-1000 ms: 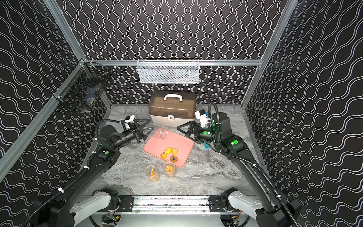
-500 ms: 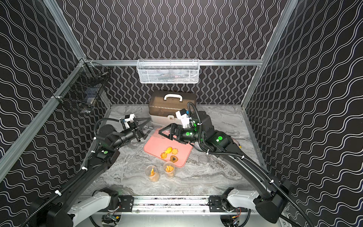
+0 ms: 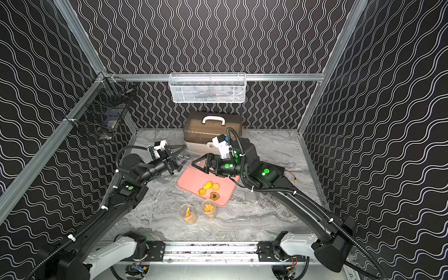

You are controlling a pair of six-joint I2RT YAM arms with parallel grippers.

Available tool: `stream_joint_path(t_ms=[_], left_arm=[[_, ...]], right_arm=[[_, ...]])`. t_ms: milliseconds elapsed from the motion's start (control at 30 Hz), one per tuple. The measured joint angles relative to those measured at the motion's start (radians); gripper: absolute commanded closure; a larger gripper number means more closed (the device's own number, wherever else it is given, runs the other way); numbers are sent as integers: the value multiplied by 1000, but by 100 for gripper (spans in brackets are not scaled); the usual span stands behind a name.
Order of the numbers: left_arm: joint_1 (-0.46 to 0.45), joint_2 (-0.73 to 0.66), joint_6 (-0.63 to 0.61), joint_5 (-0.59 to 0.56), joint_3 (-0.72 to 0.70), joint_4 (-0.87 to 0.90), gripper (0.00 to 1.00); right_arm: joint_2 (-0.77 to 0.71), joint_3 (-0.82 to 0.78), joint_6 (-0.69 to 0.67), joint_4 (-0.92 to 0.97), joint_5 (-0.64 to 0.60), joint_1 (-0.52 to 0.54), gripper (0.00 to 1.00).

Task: Pour the cookies out of the jar
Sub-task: Place the jar at the center of the board.

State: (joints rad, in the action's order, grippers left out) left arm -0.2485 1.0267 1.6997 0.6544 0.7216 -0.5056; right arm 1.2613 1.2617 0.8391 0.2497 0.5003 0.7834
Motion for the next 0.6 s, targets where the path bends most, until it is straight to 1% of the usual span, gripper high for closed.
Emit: stream_joint_path(t_ms=[233,600], left_arm=[[-3,0,6,0,0,-6,38],[-8,8,6,0,5,-19,38]], right_arm=[[-1,-12,15,-32,-1,0,14],[-3,-18,29,-54,-1,0,19]])
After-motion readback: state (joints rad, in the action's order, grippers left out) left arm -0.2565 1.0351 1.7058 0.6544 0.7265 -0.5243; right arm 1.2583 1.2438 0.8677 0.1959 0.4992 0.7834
